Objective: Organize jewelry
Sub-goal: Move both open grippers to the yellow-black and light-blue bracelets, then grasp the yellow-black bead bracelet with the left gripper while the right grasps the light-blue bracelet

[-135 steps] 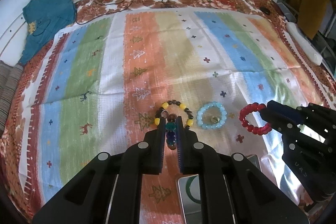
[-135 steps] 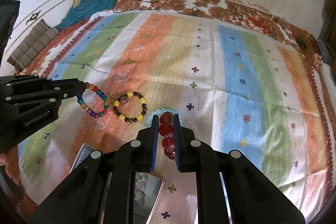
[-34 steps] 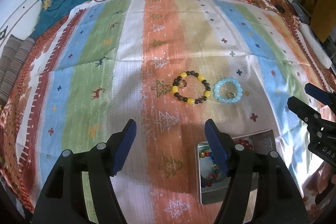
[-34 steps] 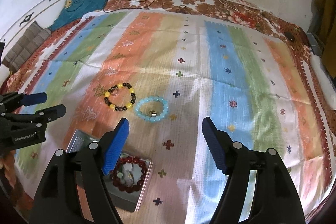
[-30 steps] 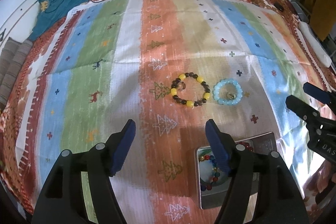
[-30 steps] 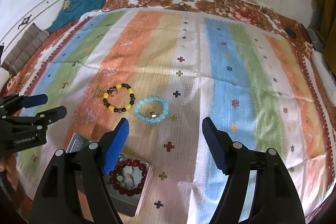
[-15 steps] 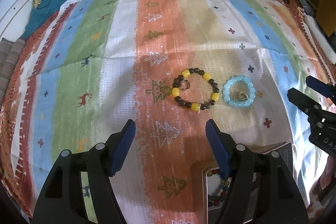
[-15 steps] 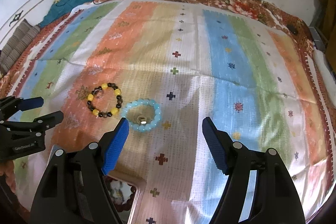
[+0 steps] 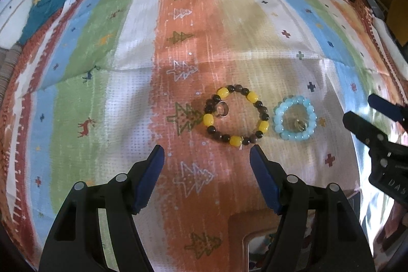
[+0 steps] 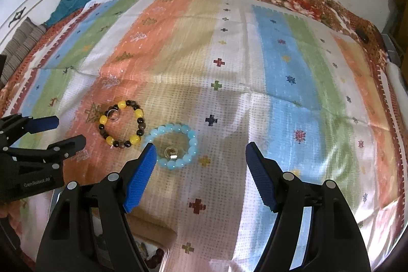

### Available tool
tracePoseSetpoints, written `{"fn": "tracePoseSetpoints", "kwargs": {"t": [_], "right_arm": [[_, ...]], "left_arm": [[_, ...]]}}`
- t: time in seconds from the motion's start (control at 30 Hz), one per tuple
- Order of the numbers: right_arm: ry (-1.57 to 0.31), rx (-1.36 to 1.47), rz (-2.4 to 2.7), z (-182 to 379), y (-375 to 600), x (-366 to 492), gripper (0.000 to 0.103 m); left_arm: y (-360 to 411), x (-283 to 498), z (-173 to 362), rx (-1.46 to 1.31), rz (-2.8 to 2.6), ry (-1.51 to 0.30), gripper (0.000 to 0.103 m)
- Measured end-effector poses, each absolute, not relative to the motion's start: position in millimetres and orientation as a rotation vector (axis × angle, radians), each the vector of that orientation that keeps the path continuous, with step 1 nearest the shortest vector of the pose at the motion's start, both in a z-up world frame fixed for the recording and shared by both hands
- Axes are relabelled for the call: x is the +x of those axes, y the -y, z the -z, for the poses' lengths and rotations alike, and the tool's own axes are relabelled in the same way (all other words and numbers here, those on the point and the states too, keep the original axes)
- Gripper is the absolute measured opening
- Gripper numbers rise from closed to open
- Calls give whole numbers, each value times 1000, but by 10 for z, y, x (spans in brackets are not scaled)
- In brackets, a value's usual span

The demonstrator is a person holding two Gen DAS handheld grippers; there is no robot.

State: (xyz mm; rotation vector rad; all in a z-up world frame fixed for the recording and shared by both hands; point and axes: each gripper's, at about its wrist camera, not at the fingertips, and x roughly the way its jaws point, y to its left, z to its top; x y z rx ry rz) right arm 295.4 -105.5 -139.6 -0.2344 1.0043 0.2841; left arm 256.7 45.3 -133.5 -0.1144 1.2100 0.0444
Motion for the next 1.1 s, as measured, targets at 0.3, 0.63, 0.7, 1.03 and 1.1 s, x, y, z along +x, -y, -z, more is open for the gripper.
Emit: {"fn": "tracePoseSetpoints", "kwargs": {"t": [0.3, 0.63, 0.7, 1.03, 1.1], "right_arm": [[-1046, -246, -284, 1622, 1009, 3132, 72], [-1074, -270, -278, 1804, 914, 3276, 72], [-1087, -275, -273, 1859, 923, 3308, 72], [-1104, -297, -259, 2056, 922, 3416, 72], [-1099, -305, -253, 2068, 913, 3405, 72]], "left_arm": [[-547, 2718, 1515, -157, -48, -1240, 69], [-551, 2854, 1679, -170, -28, -1266, 69], [-549, 2877, 1710, -166, -32, -1271, 69], [-471, 2905, 1806, -117, -46, -1277, 67], [-432, 2911, 1821, -72, -66, -1280, 56]]}}
